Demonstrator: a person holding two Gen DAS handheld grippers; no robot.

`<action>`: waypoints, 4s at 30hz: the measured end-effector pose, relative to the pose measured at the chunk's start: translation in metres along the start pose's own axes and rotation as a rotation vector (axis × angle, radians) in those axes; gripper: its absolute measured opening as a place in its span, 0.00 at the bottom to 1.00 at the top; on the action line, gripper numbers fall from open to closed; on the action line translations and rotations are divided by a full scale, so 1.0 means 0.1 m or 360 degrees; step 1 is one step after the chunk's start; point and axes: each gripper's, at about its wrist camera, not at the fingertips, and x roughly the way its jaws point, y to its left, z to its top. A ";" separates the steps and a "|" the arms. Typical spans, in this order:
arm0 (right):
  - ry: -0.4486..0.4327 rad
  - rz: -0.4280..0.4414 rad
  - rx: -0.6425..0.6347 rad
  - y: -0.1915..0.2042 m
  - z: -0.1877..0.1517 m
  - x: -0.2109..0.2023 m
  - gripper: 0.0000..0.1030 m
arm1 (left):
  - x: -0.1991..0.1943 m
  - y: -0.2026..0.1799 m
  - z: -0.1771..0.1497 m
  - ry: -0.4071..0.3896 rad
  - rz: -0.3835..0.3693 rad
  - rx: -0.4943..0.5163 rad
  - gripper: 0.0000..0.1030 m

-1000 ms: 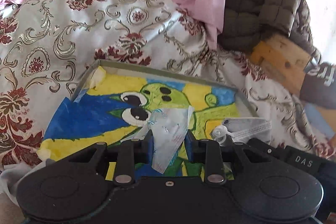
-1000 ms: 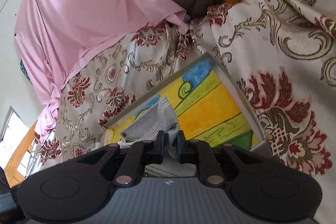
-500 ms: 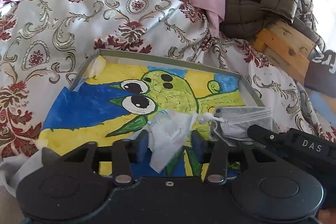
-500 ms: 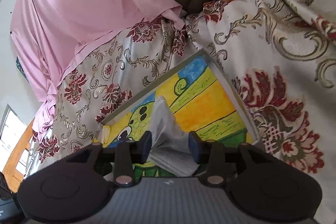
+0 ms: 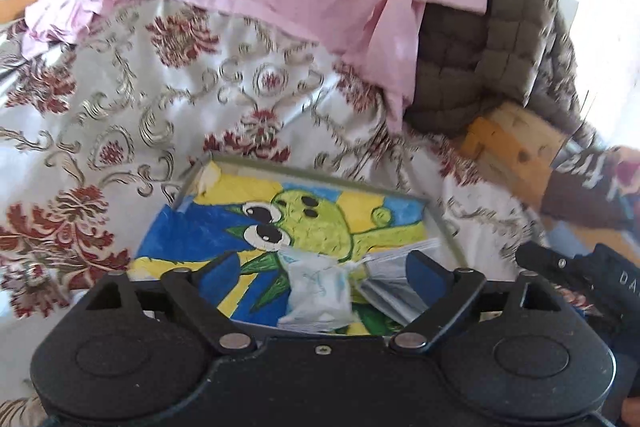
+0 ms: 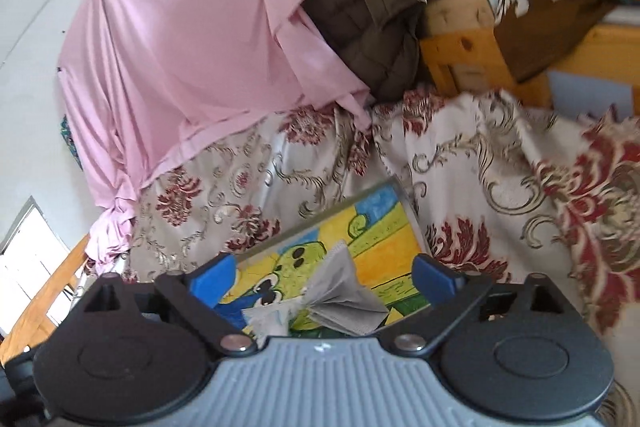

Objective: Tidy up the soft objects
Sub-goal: 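Open the right tool over the tray while the left tool releases the bag into it, then move both tools back from the tray to the pile of soft items, then move the right tool to the orange silicone piece while the left tool reaches a white striped cloth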

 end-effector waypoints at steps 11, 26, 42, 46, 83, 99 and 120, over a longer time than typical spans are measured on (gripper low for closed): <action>-0.0205 -0.0149 -0.0161 0.33 -0.19 -0.93 1.00 | -1.21 -0.09 -0.01 -0.0159 -0.0051 0.0097 0.99; -0.0495 -0.0169 -0.0383 0.53 -1.08 -1.72 1.00 | -2.25 0.10 -0.57 -0.0292 -0.0030 0.0212 0.99; -0.0208 -0.0162 -0.0522 0.82 -1.73 -1.94 1.00 | -2.46 0.53 -1.11 -0.0177 -0.0033 0.0332 0.99; -0.0141 -0.0139 -0.0541 0.86 -1.80 -1.91 1.00 | -2.40 0.70 -1.19 -0.0154 0.0019 0.0356 0.99; 0.0361 0.0021 -0.0287 0.54 -1.79 -0.86 0.99 | -1.22 1.65 -1.08 0.0663 -0.0588 0.0105 0.99; 0.0339 0.0264 -0.0417 0.78 -1.81 -0.91 0.92 | -1.48 1.45 -1.07 0.0658 -0.0720 0.0146 0.90; 0.0437 0.0200 -0.0450 0.80 -1.87 -0.89 0.76 | -1.62 1.07 -1.28 0.0557 -0.0610 0.0225 0.54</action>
